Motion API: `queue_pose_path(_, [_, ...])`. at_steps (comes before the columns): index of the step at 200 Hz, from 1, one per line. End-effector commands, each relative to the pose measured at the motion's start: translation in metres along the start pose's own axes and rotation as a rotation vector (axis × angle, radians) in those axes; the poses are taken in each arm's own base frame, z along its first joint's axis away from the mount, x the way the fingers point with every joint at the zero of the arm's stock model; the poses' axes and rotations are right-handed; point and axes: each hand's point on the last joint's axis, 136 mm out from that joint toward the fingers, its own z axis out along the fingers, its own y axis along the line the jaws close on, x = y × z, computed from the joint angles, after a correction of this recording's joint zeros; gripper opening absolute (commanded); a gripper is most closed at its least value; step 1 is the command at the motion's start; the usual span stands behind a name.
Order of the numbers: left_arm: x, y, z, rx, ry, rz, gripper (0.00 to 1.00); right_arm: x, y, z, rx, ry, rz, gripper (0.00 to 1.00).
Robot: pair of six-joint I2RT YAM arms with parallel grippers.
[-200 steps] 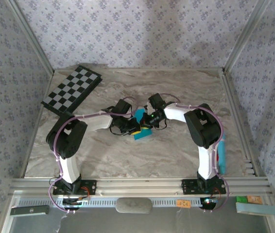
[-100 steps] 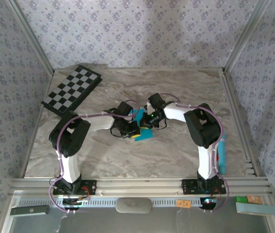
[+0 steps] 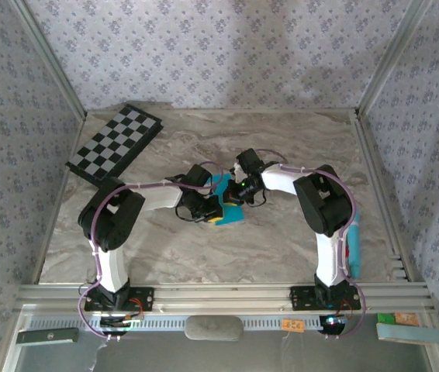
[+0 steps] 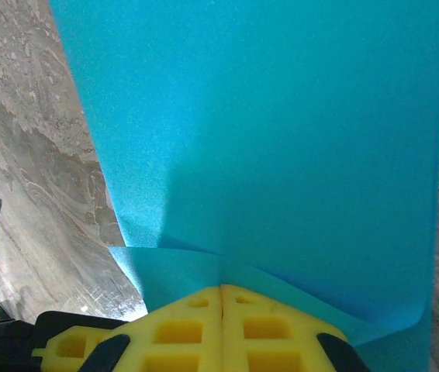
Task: Fold a paper plane with a square sheet of paper (pick it up from the middle)
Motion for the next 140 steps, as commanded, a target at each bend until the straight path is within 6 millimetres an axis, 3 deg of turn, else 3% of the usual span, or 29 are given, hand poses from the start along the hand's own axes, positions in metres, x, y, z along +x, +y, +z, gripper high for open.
queue_pose_path(1, [0.029,0.024,0.004,-0.078,0.076,-0.034,0.1,0.038,-0.068,0.023,0.223,0.115,0.108,0.05])
queue_pose_path(62, [0.061,0.043,-0.006,-0.135,0.099,-0.065,0.1,0.035,-0.067,0.022,0.215,0.106,0.113,0.04])
queue_pose_path(83, [0.049,0.03,-0.018,-0.121,0.045,-0.038,0.1,0.035,-0.065,0.023,0.203,0.103,0.116,0.04])
queue_pose_path(115, [0.021,-0.008,-0.037,-0.044,-0.078,0.02,0.13,0.033,-0.059,0.019,0.182,0.084,0.118,0.04])
queue_pose_path(140, [0.006,-0.013,-0.04,-0.02,-0.14,0.023,0.14,0.029,-0.055,0.018,0.163,0.065,0.123,0.04])
